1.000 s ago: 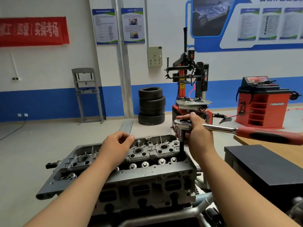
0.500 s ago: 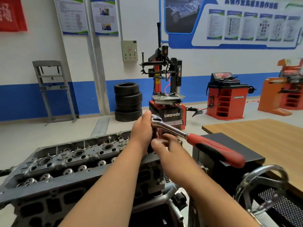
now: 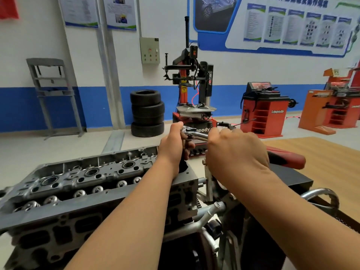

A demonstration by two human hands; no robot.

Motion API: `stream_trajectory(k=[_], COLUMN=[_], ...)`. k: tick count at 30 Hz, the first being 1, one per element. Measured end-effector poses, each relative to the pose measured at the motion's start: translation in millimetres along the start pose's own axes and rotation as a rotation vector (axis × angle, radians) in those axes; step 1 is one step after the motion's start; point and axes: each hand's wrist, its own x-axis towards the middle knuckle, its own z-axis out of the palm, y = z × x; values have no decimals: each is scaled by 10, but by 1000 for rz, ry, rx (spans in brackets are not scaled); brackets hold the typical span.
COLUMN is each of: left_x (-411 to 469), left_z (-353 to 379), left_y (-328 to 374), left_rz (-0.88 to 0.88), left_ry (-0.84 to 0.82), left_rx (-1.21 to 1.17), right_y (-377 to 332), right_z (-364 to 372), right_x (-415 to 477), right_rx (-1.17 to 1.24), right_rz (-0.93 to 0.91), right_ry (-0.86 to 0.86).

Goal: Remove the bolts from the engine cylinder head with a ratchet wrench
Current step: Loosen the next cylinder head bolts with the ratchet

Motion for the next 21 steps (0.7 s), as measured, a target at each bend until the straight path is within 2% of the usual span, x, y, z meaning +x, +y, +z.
stream_trajectory(k=[4, 6, 9, 13, 16, 18, 21], left_x=[-17, -30, -32, -51, -80, -60, 1], left_z=[13, 37, 62, 96, 103, 102, 83], left_y=[8, 12, -1, 31, -15, -39, -72], left_rz=[0, 11, 39, 62, 80, 89, 91], left_ry=[0, 32, 65, 75, 80, 63, 55], left_rx=[39, 41, 26, 35, 89, 91, 98], right_y=[92, 199, 286, 513, 768, 724, 233], right_z=[-131, -187, -141, 165, 505, 755, 933], right_x=[26, -23, -86, 143, 409, 748, 1412], right_rx=[102, 66, 77, 90, 124, 161, 254], right_rz=[50, 92, 112, -14, -99, -65, -73], right_ry=[-236, -279, -226, -51, 7, -17, -171])
